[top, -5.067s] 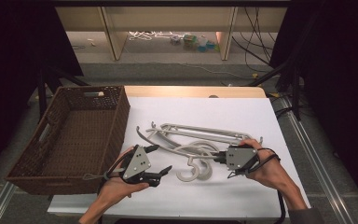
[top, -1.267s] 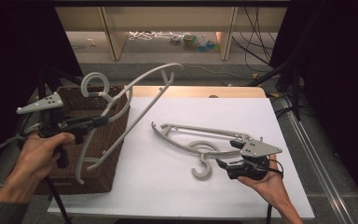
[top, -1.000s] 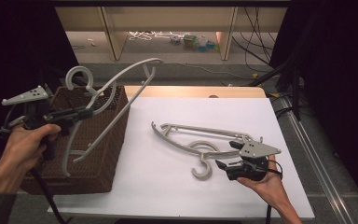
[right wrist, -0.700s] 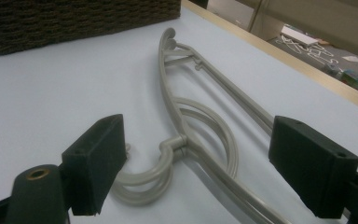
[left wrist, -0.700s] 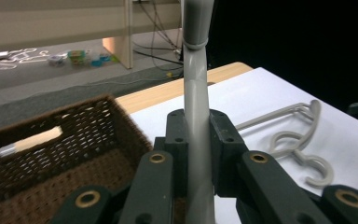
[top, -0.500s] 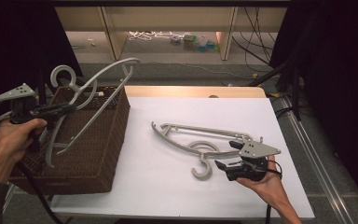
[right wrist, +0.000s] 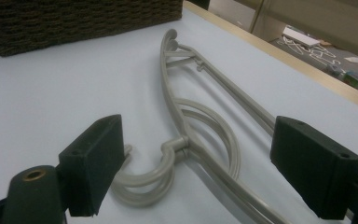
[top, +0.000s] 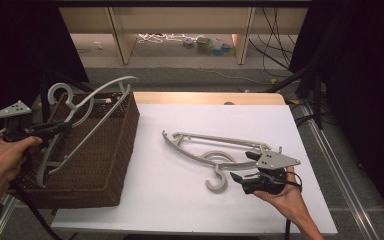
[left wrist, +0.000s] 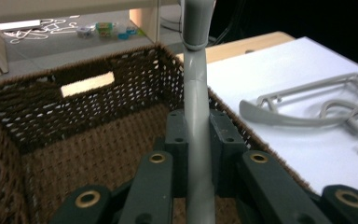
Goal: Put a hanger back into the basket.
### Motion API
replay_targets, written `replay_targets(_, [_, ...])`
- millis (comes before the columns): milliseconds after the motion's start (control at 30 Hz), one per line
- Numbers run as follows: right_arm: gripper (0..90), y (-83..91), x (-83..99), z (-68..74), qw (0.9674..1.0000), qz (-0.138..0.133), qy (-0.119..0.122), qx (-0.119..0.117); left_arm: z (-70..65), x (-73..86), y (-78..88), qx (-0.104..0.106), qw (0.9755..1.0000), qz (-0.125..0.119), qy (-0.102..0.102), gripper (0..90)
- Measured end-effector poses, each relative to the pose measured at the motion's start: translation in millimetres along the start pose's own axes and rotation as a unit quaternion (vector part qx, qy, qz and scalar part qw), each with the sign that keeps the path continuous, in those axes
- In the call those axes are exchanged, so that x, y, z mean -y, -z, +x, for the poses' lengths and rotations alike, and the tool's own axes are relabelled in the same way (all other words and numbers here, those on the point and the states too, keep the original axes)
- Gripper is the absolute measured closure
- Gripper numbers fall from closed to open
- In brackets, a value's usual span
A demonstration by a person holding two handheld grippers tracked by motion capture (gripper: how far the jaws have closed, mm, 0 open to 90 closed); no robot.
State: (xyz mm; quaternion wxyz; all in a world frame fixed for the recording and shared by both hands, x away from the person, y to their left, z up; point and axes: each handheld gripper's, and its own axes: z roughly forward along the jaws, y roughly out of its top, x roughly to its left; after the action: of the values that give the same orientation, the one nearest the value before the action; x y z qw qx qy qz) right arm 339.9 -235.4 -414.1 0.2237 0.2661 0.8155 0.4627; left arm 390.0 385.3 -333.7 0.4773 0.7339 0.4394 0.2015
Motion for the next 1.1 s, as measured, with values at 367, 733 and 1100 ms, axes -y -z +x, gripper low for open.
replay_targets(367, [19.0, -1.0, 1.1, -0.4, 1.0000, 0.001, 0.003, 0.000, 16.1, 22.6, 6.9, -0.031, 0.9992, 0.026, 0.008, 79.5])
replay_targets(733, [19.3, -1.0, 1.8, -1.2, 0.9999, 0.013, 0.005, -0.005, 22.9, 33.2, -11.2, -0.028, 0.9976, 0.058, 0.025, 79.4])
replay_targets(1100, [19.8, -0.7, 1.8, -1.4, 0.9999, 0.015, 0.006, -0.006, 29.7, 49.3, -20.0, -0.025, 0.9934, 0.092, 0.064, 79.0])
